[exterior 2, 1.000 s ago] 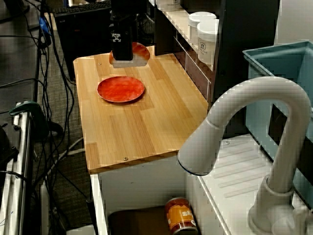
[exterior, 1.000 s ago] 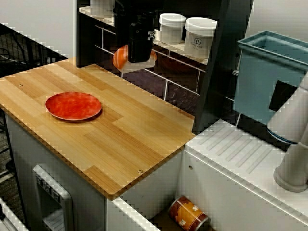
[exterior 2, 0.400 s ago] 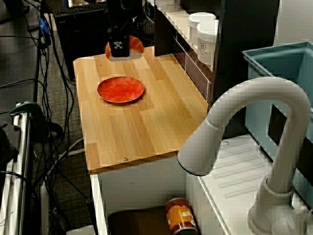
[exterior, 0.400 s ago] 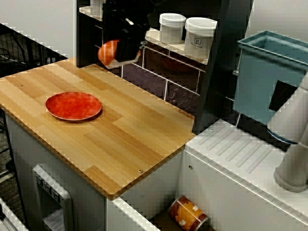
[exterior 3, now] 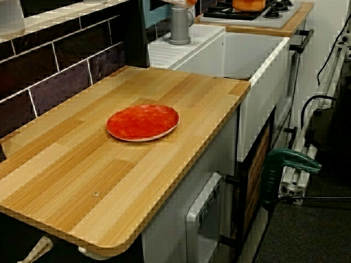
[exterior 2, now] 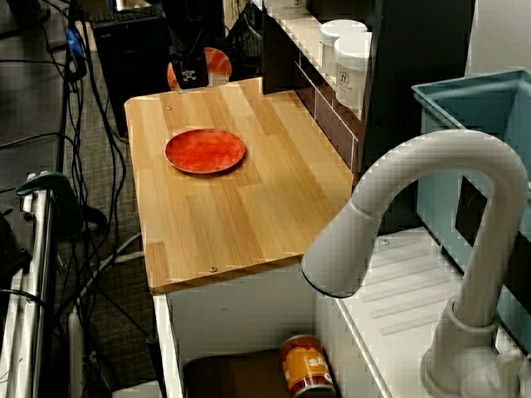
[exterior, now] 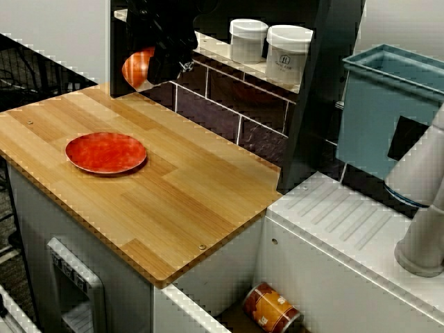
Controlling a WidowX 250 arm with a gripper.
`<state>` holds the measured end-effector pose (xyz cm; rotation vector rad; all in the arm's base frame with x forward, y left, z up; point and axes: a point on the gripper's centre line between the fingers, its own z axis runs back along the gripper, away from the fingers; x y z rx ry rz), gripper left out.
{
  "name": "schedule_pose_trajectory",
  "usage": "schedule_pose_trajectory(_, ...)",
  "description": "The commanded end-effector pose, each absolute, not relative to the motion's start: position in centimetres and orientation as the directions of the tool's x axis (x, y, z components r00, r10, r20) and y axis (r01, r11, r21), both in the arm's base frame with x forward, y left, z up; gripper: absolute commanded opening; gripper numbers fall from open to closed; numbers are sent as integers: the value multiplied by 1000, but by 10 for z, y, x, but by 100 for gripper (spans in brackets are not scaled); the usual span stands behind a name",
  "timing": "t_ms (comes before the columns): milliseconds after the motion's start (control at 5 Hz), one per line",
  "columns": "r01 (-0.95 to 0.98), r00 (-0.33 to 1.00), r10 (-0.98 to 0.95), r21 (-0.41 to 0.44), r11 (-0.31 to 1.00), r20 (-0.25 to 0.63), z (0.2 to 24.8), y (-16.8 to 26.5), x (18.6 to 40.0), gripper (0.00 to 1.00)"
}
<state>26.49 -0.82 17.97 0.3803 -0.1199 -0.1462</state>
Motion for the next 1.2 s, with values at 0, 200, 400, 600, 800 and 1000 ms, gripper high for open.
schedule_pose_trajectory(0,33,976,-123,431,902,182,189,10,251,0)
schedule_pose_trajectory(200,-29,974,-74,444,895,214,192,30,250,0)
schedule_pose_trajectory(400,-42,978,-53,440,897,202,187,42,249,0)
schedule_pose_trajectory(600,-47,990,-7,375,926,143,170,61,252,0)
schedule_pose_trajectory(800,-15,995,-15,311,950,95,157,69,254,0)
schedule_pose_trajectory(1000,-15,1000,7,280,960,30,139,79,254,0)
